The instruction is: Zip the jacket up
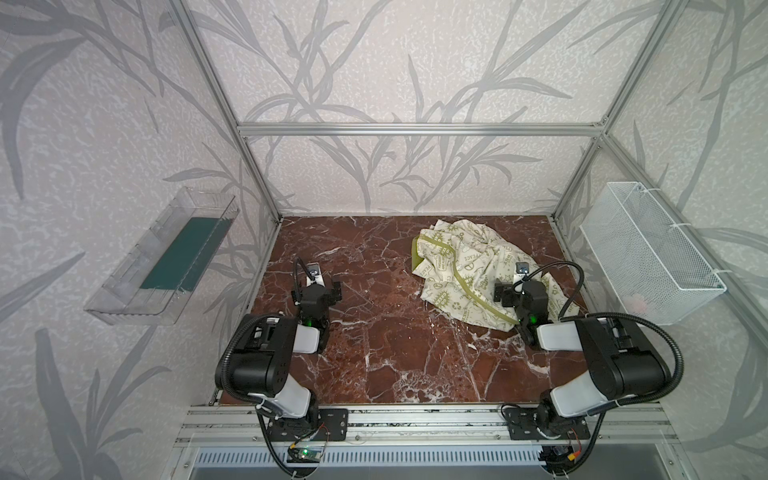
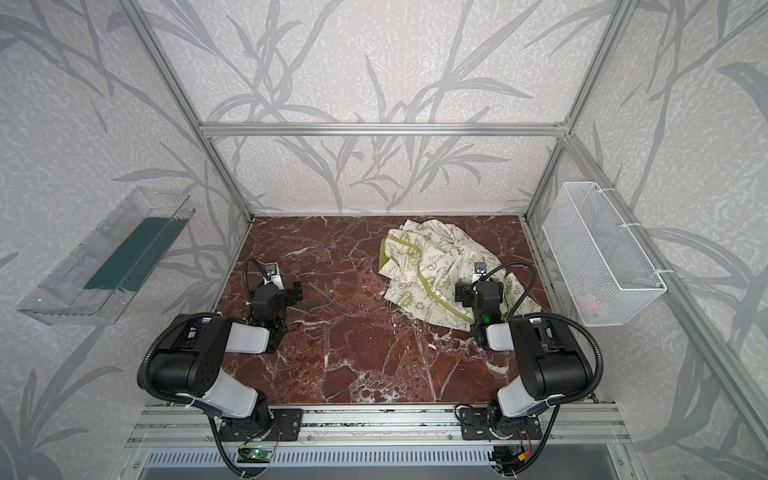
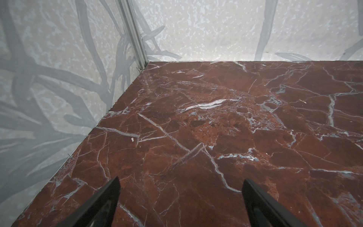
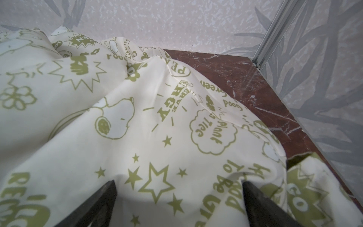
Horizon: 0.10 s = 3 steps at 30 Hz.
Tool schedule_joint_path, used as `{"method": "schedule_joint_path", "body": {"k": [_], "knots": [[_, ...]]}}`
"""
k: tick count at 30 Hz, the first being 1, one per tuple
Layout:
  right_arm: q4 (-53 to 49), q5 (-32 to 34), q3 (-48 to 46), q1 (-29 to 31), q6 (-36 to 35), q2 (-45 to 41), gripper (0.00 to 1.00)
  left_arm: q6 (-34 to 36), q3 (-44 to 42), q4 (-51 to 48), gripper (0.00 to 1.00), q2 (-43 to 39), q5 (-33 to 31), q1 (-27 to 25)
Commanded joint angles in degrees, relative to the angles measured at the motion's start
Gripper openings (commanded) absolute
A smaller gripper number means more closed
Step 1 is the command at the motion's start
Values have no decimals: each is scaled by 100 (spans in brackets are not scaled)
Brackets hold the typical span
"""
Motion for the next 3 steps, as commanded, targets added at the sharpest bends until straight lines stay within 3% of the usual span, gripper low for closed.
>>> {"method": "schedule_joint_path", "body": {"k": [1,3], "knots": [[-112,60,148,35,-17,-98,99,-34,56,203,99,36,-111,24],[-47,48,125,37,-36,-97,99,-30,49,204,99,40,-107,29]]}}
